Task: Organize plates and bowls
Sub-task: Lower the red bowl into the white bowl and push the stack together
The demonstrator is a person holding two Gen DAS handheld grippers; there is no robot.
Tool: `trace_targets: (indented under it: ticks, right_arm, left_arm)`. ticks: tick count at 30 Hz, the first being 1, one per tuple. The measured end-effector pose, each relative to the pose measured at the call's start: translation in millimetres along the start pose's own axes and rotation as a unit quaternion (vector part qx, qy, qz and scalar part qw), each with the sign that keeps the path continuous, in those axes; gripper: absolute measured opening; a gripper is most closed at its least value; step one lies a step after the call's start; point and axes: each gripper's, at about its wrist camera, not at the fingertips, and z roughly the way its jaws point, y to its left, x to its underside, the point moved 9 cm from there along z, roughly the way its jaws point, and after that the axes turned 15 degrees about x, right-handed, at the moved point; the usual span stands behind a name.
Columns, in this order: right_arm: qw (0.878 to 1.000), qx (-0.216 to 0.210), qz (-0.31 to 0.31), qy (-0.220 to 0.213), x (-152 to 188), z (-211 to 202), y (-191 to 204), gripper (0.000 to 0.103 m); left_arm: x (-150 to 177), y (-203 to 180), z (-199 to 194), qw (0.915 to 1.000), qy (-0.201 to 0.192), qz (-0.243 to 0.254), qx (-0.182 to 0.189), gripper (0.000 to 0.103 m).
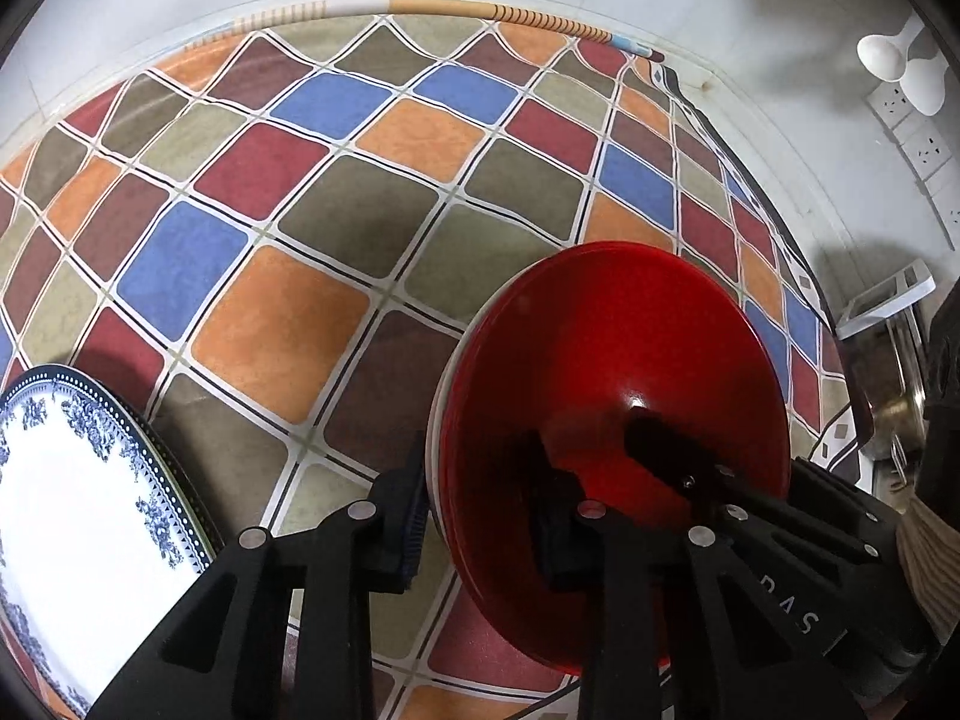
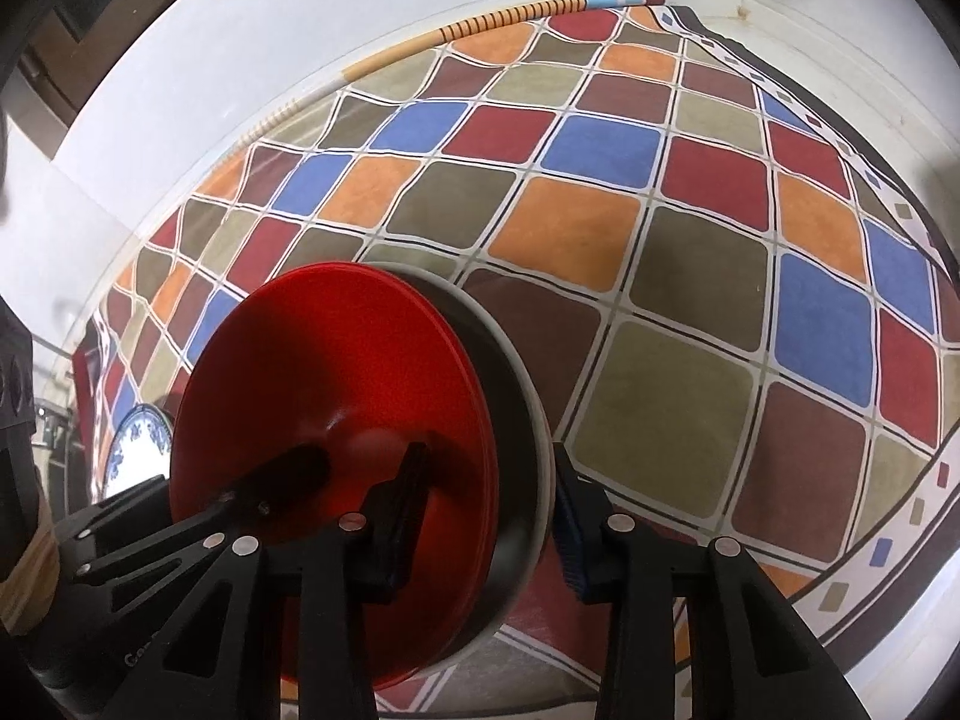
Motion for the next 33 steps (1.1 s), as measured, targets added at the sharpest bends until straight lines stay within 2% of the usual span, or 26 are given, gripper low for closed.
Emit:
trace_targets:
  ticks: [11, 20, 25, 33]
  right_arm:
    - [1.000, 0.002, 0.004, -0.008, -3, -9, 0, 0.035]
    - [0.999, -0.010, -0.010, -0.038, -8, -37, 11, 0.035]
    - [0.997, -0.021, -0.029, -0.064, -10, -57, 27, 0.035]
    - [0.992, -0.064, -0.065, -0.081, -1, -83, 71, 0.035]
  left_arm:
    - [-3, 0, -17, 0.9996, -0.024, 0.001, -0.014, 0.028]
    - [-2, 0, -60, 0.9975, -0.067, -0.003, -0.022, 0.028]
    - [3, 10, -88, 0.9946, -0.096, -0.012, -0.039, 0.028]
    - [22, 37, -135, 0.9881, -0.135, -0.040, -0.063, 0.028]
